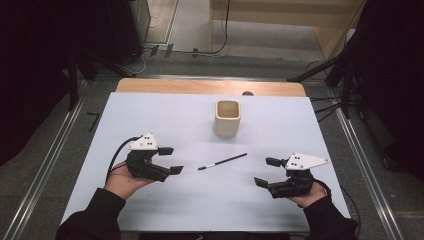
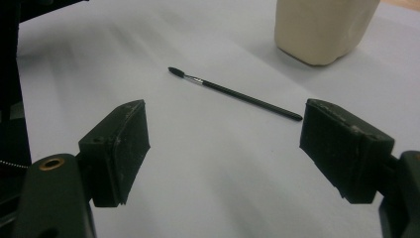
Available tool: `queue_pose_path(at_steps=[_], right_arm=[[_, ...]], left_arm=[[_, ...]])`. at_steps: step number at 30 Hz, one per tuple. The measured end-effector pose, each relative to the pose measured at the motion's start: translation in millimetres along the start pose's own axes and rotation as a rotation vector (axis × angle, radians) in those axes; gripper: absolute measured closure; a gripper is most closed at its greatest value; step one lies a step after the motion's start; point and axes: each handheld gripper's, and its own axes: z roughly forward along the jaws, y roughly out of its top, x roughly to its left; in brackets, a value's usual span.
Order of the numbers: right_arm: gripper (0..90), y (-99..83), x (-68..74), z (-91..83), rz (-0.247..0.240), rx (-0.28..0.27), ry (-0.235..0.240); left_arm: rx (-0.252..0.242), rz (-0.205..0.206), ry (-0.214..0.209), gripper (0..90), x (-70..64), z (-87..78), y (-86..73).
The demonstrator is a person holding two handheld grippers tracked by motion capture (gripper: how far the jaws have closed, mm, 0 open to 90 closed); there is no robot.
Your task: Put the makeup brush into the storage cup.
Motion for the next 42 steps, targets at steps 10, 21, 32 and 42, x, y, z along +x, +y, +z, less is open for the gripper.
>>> queue_pose_path(at_steps=[10, 21, 32, 42], right_arm=[[20.7, -0.5, 0.5, -0.2, -0.002, 0.003, 0.002], [20.5, -0.7, 0.9, -1.2, 0.004, 0.001, 0.0], [20.5, -0.4, 1.2, -1.6, -0.003, -0.004, 0.008], [20.5, -0.2, 1.4, -1.1, -0.004, -0.005, 0.014]], left_arm=[[-0.007, 0.029, 0.012, 25.7, -1.6, 8.4, 8.7], [-0.013, 0.047, 0.006, 25.7, -4.5, 19.9, 18.2], [-0.014, 0.064, -0.008, 26.0, -10.7, 40.5, 28.4], [-0.008, 0.067, -0.033, 26.5, -12.6, 54.9, 36.5]])
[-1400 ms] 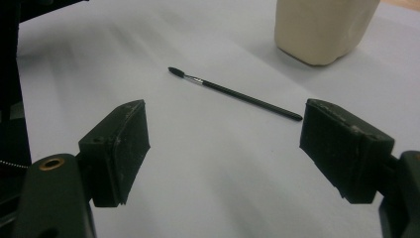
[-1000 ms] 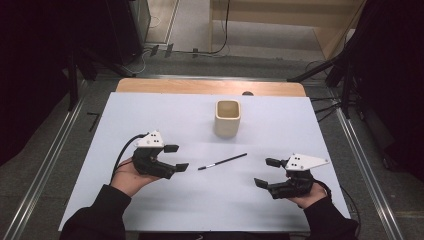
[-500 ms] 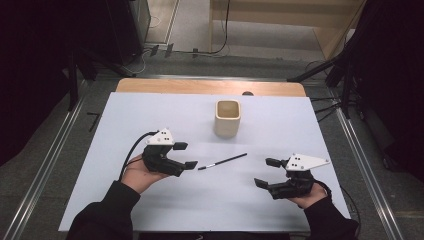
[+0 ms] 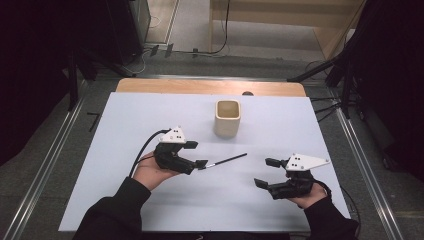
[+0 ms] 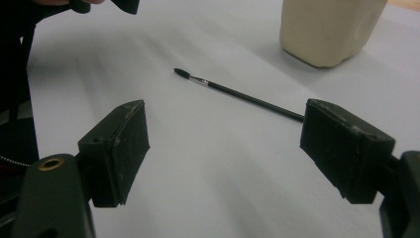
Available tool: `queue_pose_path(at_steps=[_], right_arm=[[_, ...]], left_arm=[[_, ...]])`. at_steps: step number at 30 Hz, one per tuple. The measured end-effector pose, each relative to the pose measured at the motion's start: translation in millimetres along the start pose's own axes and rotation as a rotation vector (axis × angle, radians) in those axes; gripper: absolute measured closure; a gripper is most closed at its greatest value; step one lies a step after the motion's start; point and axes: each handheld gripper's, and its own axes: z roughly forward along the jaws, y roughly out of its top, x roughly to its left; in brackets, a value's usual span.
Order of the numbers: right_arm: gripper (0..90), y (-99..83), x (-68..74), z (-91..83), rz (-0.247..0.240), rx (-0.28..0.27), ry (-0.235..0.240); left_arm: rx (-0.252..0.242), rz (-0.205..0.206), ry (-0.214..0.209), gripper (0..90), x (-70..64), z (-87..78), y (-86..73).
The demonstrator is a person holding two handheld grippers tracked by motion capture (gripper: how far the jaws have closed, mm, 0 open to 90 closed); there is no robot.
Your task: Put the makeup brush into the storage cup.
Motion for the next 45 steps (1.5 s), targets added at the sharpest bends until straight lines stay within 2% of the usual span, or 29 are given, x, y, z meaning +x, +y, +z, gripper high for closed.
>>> queue_pose_path(at_steps=[19, 29, 33, 36, 40, 45], right_arm=[[20.5, 0.4, 0.1, 0.9, -0.001, 0.0, 0.006], [20.5, 0.4, 0.3, 1.5, -0.004, 0.005, 0.007], [20.5, 0.2, 0.1, 1.3, -0.004, 0.005, 0.007], [20.5, 0.0, -0.3, 1.7, -0.007, 0.009, 0.003], [20.4, -0.8, -1.2, 2.2, -0.003, 0.015, -0.002], [20.4, -1.4, -1.8, 2.3, 0.004, 0.018, 0.002]], left_arm=[[-0.01, 0.013, -0.022, 26.9, -3.3, 17.6, 11.9], [-0.015, 0.018, -0.049, 27.2, -8.5, 35.1, 24.3], [0.031, 0.038, -0.037, 27.2, -9.0, 41.7, 25.2], [0.077, 0.043, -0.004, 27.9, -8.7, 43.6, 30.9], [0.12, 0.042, -0.013, 27.9, -7.2, 43.8, 42.4], [0.226, 0.047, -0.017, 27.4, -4.4, 46.6, 52.6]])
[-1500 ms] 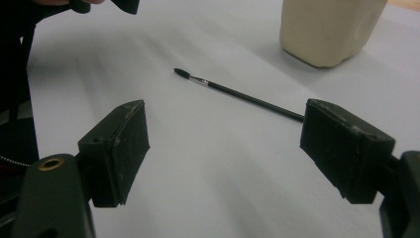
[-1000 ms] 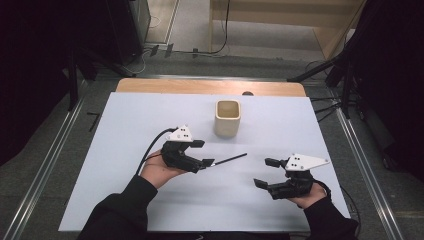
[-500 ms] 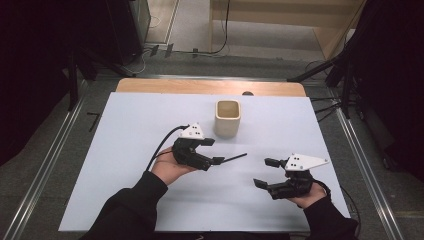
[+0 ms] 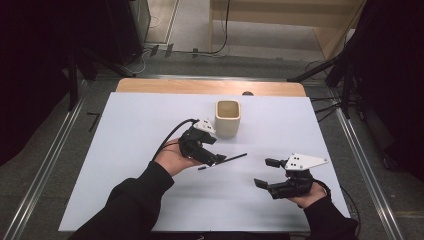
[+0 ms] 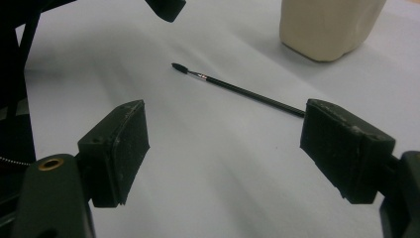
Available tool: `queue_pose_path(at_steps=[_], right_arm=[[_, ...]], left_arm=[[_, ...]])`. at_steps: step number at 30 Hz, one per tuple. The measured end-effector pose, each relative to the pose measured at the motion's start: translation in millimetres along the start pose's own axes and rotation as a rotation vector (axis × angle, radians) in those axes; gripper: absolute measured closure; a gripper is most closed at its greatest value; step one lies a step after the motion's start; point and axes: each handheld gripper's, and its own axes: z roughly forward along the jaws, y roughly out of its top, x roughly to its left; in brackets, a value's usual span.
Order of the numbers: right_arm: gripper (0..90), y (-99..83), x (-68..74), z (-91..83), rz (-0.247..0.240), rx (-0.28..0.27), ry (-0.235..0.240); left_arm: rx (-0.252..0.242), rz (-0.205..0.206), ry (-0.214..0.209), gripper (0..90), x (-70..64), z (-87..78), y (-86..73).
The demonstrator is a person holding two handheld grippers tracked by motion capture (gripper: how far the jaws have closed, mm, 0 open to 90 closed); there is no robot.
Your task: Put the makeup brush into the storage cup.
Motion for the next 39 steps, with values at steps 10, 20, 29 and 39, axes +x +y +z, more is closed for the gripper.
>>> queue_pose_path(at_steps=[10, 20, 29, 39], right_arm=[[20.3, -0.5, -0.6, 1.4, -0.005, 0.007, 0.005], [20.3, -1.0, 0.6, 2.9, -0.003, 0.021, 0.009], [20.3, -1.4, 0.5, 4.0, -0.011, 0.026, 0.01], [20.2, -4.2, -1.1, 6.4, 0.002, 0.071, 0.003]], left_arm=[[0.121, 0.04, -0.003, 27.1, -4.0, 5.3, 13.7], [0.242, 0.074, 0.016, 27.3, -3.9, 16.1, 23.7], [0.372, 0.104, 0.018, 28.4, -0.2, 25.8, 30.9], [0.469, 0.142, 0.022, 29.3, -0.9, 35.1, 37.8]])
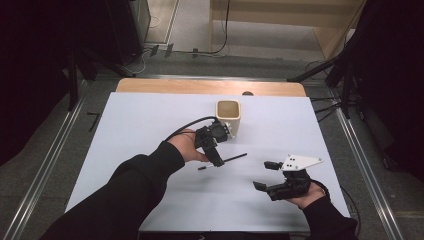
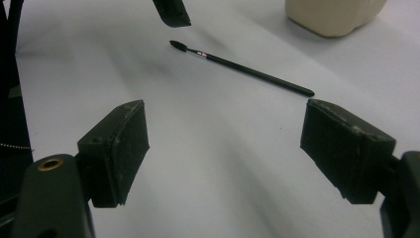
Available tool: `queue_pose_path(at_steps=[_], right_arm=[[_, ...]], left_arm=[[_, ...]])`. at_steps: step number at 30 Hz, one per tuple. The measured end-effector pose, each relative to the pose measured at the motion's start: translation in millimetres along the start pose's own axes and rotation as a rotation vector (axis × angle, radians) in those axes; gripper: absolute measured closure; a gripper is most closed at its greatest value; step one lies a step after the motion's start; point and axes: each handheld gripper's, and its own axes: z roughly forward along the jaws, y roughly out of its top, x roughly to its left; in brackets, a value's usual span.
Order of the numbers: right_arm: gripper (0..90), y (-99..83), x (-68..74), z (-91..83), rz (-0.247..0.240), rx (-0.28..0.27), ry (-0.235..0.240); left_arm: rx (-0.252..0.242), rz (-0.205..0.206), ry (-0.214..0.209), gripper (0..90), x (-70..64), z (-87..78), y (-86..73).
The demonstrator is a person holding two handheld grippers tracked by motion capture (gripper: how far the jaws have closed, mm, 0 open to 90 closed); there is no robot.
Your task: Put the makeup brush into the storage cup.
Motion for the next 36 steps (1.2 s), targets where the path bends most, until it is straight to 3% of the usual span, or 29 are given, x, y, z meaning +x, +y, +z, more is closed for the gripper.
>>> queue_pose_path(at_steps=[7, 11, 23, 27, 36], right_arm=[[20.3, 0.4, 0.8, 0.4, -0.003, -0.003, 0.009], [20.3, 0.4, 0.8, 0.3, -0.001, -0.005, 0.01], [20.3, 0.4, 1.2, 0.8, -0.007, 0.001, 0.014], [20.2, 0.4, 1.4, 0.8, -0.004, 0.003, 0.014], [20.2, 0.5, 1.9, 1.3, -0.006, 0.005, 0.015]], left_arm=[[0.0, -0.005, 0.002, 29.2, 2.4, 5.1, 2.5], [-0.029, -0.004, -0.005, 30.1, 2.3, 8.0, 3.6], [0.011, 0.0, -0.008, 30.2, 4.1, 23.6, 7.9], [-0.007, -0.009, -0.009, 32.8, 2.2, 27.5, 8.8], [0.074, 0.008, 0.005, 38.8, 1.9, 42.1, 10.8]])
